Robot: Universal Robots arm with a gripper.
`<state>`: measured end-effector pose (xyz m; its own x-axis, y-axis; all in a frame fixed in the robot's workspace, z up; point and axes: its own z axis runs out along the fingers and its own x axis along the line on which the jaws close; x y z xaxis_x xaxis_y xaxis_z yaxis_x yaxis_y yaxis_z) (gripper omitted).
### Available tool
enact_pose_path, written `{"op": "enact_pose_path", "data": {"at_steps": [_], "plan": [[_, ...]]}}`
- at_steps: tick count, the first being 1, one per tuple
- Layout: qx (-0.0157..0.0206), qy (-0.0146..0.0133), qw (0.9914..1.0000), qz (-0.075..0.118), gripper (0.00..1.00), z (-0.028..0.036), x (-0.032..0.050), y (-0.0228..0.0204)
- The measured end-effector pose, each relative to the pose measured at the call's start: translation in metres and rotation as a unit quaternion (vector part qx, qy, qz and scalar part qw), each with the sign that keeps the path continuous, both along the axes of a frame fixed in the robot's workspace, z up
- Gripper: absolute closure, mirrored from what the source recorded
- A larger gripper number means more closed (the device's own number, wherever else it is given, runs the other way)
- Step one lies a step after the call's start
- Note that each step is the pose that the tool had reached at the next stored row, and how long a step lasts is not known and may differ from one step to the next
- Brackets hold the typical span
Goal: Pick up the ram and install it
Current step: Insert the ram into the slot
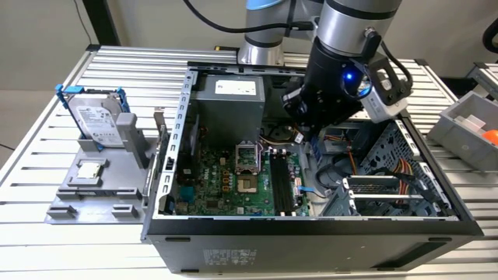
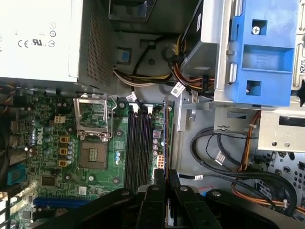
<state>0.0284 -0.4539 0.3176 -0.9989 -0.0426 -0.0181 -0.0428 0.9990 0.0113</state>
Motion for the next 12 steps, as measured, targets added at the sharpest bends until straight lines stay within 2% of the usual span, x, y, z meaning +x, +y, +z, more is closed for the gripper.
{"op": "enact_pose_path", "data": {"at_steps": [12], "plan": [[0.0, 0.0001, 1.0, 0.0, 1.0, -0.0113, 0.0, -0.0001]]}}
